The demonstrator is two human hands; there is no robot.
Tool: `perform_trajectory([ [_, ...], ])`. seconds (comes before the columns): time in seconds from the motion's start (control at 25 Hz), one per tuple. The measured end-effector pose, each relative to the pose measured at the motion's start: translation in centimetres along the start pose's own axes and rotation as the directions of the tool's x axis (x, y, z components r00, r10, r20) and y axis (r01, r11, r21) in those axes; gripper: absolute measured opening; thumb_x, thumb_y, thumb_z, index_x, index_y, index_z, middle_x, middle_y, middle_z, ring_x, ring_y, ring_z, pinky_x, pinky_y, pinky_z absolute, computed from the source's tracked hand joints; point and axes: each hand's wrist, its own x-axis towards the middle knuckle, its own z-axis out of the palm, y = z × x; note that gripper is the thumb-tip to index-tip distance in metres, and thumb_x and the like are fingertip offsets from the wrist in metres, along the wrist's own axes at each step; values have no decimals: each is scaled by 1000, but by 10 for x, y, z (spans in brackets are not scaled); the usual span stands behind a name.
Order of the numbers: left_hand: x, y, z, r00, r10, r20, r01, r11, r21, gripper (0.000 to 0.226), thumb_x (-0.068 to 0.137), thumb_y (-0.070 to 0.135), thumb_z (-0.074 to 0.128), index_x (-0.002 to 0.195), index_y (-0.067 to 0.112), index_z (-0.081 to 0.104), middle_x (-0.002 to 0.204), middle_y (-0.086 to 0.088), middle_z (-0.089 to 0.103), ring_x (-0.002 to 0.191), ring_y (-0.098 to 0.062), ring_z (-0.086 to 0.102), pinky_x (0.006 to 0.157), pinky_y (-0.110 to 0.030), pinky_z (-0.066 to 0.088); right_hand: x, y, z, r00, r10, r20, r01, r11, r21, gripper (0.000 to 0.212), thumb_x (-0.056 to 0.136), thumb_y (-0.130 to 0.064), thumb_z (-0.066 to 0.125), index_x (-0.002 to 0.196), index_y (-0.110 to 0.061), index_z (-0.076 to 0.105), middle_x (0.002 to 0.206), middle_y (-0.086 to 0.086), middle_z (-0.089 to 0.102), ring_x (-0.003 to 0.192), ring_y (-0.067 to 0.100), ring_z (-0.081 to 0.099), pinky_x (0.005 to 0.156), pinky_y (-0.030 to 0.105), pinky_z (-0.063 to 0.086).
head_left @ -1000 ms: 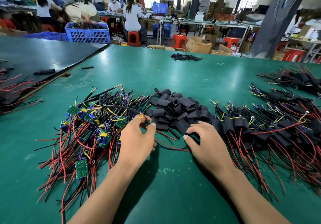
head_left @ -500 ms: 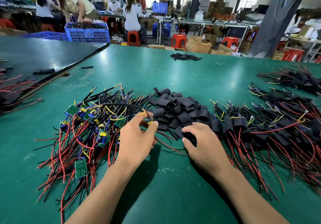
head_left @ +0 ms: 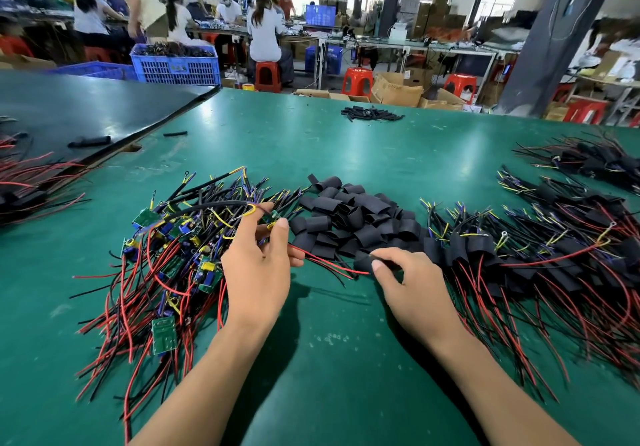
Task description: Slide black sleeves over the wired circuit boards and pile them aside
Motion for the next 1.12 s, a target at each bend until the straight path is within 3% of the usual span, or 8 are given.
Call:
perform_trajectory([
  [0.12,-1,1,1,1000,-26,11,26,999,-28,17,100,18,56,115,27,56,93,-13,65,60,-20,73,70,-45,62,0,-5,-4,991,85,-99,-57,965,257,21,97,-13,58,113,-21,69,99,-9,72,87,13,65,84,24,46],
  [0.28,-1,2,0,999,-47,16,47,999,7,25,97,15,62,119,24,56,90,-3,63,62,-17,74,74,-44,61,2,-8,-5,980,129,-153,-74,945,319,14,97,-16,59,99,-22,71,86,-12,69,74,6,60,76,27,47],
  [0.36,-1,3,0,998,-63,22,62,998,14,29,95,11,63,120,24,56,93,-5,62,62,-16,74,72,-40,62,1,-9,-6,979,168,-119,-118,933,341,10,90,-28,71,98,-24,72,89,-12,70,78,5,62,81,25,50],
  [0.52,-1,5,1,998,-65,18,64,998,24,29,95,10,64,119,24,56,94,-2,60,62,-15,74,72,-39,62,-1,-9,-7,978,201,-61,-172,931,321,33,74,-36,85,103,-29,71,102,-22,67,97,-16,54,80,-2,35],
  [0.72,-2,8,-1,999,-55,4,54,998,24,27,96,11,62,121,18,57,94,-2,62,62,-14,73,75,-41,62,0,-11,-7,979,163,-121,-111,929,353,22,79,-20,82,99,-26,74,89,-22,68,86,-14,59,74,-2,37],
  [0.92,-2,11,-2,998,-63,-7,63,998,3,24,97,11,61,120,13,56,100,-13,67,64,-16,73,75,-41,62,0,-12,-9,976,198,-93,-137,884,447,14,83,-29,79,94,-29,72,85,-15,71,77,-2,64,71,6,44],
  [1.04,-2,12,-3,997,-72,-10,72,997,-21,22,97,10,60,119,11,56,97,-15,69,64,-17,73,69,-31,61,4,-14,-9,953,304,0,-227,711,666,3,92,-20,70,91,-22,72,78,-6,69,60,10,63,60,16,50],
  [1.12,-2,13,-3,997,-80,-17,79,995,-56,21,97,9,60,118,10,56,90,-10,69,63,-17,73,66,-24,60,8,-17,-10,915,384,121,-305,465,831,11,97,-14,62,88,-16,69,79,5,68,54,13,59,54,20,51],
])
